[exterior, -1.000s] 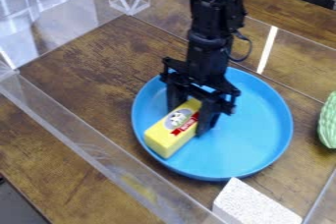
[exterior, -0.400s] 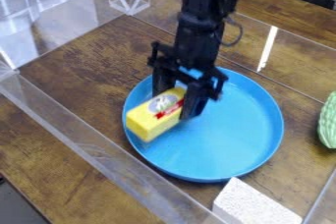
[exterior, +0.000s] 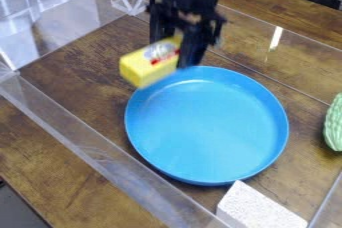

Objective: Remove the yellow block from inside the blue tray and put it on the table

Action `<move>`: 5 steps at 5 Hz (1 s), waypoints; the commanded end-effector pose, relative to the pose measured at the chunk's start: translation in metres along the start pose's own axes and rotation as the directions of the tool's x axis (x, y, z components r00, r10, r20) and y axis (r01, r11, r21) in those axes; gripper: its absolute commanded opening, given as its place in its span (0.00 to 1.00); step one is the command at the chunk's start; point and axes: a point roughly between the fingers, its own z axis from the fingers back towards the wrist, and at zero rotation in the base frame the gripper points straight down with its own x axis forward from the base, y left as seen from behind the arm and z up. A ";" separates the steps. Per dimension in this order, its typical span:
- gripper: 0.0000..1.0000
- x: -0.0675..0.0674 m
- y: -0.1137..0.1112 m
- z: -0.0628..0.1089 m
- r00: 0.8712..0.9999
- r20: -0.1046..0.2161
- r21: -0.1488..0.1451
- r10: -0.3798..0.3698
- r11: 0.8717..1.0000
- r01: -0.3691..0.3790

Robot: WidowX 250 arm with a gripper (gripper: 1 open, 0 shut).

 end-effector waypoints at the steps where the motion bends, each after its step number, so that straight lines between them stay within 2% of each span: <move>1: 0.00 0.004 0.008 0.032 0.996 0.084 0.028 0.018 0.999 -0.021; 2: 0.00 0.006 -0.002 0.027 0.997 0.081 0.033 0.020 0.999 -0.022; 3: 0.00 0.016 -0.011 0.033 0.994 0.078 0.051 -0.078 0.996 0.074; 4: 0.00 0.024 -0.018 0.038 0.983 0.071 0.068 -0.172 0.984 0.167; 5: 0.00 0.024 -0.015 0.034 0.978 0.060 0.073 -0.200 0.978 0.195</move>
